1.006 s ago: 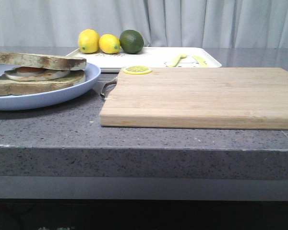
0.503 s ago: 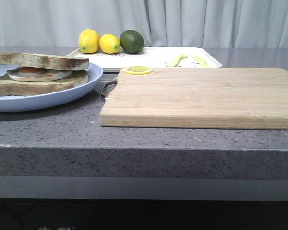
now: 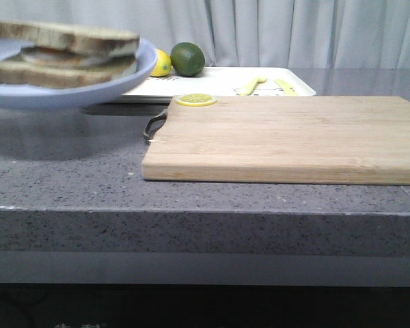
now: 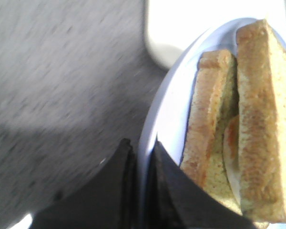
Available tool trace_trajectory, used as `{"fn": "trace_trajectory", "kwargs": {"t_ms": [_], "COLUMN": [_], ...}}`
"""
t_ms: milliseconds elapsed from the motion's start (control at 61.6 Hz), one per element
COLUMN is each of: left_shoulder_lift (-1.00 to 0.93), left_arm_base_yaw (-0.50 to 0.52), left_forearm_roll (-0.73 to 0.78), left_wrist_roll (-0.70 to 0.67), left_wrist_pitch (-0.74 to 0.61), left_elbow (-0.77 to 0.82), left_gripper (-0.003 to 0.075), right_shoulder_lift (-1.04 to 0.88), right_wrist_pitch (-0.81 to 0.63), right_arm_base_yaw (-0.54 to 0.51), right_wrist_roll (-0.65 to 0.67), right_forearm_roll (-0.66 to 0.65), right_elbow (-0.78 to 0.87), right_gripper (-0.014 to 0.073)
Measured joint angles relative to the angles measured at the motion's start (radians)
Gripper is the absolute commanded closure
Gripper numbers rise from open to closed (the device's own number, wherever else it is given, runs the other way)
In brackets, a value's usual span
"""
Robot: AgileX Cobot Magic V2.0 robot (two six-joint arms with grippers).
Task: Place bread and move sandwich to tray
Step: 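Lift the blue plate with the left gripper toward the white tray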
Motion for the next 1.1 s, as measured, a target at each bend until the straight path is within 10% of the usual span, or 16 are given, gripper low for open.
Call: {"fn": "trace_trajectory", "kwargs": {"t_ms": [471, 1104], "left_shoulder_lift": [0.169, 0.55], "left_arm_base_yaw": [-0.209, -0.221], "left_forearm_roll": [-0.01, 0.103], "left_wrist_roll": [-0.133, -0.458], "left_wrist_pitch": [-0.075, -0.08], "left_elbow": [-0.323, -0.727], "left_gripper": [0.0741, 0.0736], "right_shoulder_lift": [0.0, 0.0], "right_wrist_pitch": [0.0, 0.0], "right_arm_base_yaw": [0.0, 0.0], "right_wrist_roll": [0.0, 0.0], "right_forearm_roll": [0.0, 0.0], "right_elbow": [0.0, 0.0], "right_gripper": [0.0256, 0.0256]}}
